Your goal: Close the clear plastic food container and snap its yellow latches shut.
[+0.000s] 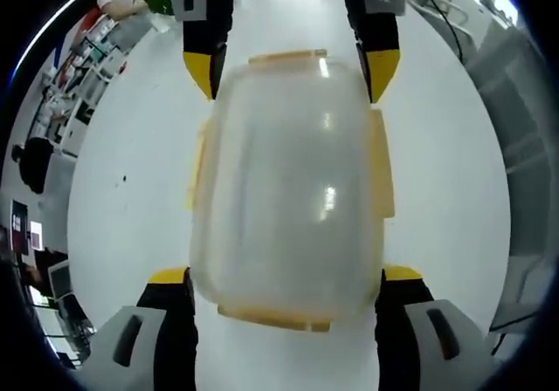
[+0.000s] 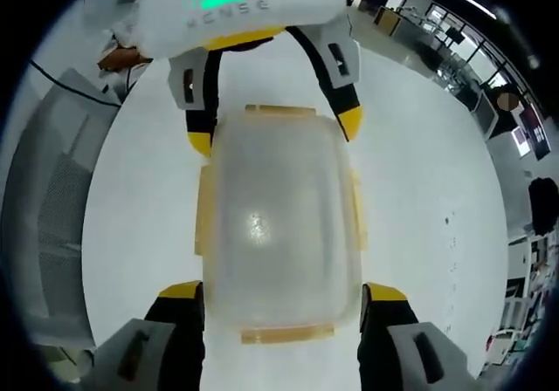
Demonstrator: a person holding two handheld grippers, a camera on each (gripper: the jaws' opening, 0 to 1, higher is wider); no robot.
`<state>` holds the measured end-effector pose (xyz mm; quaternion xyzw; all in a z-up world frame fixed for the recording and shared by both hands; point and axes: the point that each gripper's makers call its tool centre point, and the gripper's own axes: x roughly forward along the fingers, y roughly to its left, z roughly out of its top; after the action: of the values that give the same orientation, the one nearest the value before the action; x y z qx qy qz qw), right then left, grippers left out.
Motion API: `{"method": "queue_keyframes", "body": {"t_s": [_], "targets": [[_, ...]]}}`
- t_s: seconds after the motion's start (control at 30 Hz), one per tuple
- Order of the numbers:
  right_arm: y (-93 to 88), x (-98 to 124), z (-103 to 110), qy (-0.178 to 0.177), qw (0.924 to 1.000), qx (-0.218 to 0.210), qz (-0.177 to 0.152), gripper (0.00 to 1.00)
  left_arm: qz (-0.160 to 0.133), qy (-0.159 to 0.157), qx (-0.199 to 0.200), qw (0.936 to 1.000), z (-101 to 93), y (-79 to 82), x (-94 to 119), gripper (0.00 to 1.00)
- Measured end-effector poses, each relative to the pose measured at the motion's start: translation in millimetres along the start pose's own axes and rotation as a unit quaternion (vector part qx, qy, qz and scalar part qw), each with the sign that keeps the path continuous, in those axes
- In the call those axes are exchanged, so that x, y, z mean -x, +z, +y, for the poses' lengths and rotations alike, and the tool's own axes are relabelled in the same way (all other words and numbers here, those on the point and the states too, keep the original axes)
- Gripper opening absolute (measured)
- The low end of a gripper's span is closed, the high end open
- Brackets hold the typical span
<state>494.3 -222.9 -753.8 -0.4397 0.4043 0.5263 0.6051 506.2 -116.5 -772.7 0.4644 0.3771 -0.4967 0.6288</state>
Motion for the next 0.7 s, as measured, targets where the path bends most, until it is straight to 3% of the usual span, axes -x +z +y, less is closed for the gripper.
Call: {"method": "queue_keyframes", "body": {"t_s": [0.07, 0.23, 0.33, 0.7], "targets": [[-1.7, 0.8, 0.4, -0.004, 1.0, 0.001, 0.0, 0.71, -0.008, 0.005, 0.012, 0.9999, 1.5, -0.3, 2.3, 0.89], [-4.4, 3.2, 0.4, -0.016, 0.9998, -0.006, -0.004, 0.71, -0.011, 0.01, 0.027, 0.9995, 1.5, -2.8, 5.2, 0.89], [-8.0, 2.6, 2.7, -0.021, 0.9996, -0.018, -0.008, 0.72, -0.028, 0.01, 0.051, 0.9983, -2.4, 2.3, 7.1, 0.87], [-9.2, 9.6, 2.0, -0.044, 0.9982, -0.034, -0.023, 0.72, -0.041, 0.019, 0.069, 0.9966, -6.0, 3.0, 10.9, 0.87]]}}
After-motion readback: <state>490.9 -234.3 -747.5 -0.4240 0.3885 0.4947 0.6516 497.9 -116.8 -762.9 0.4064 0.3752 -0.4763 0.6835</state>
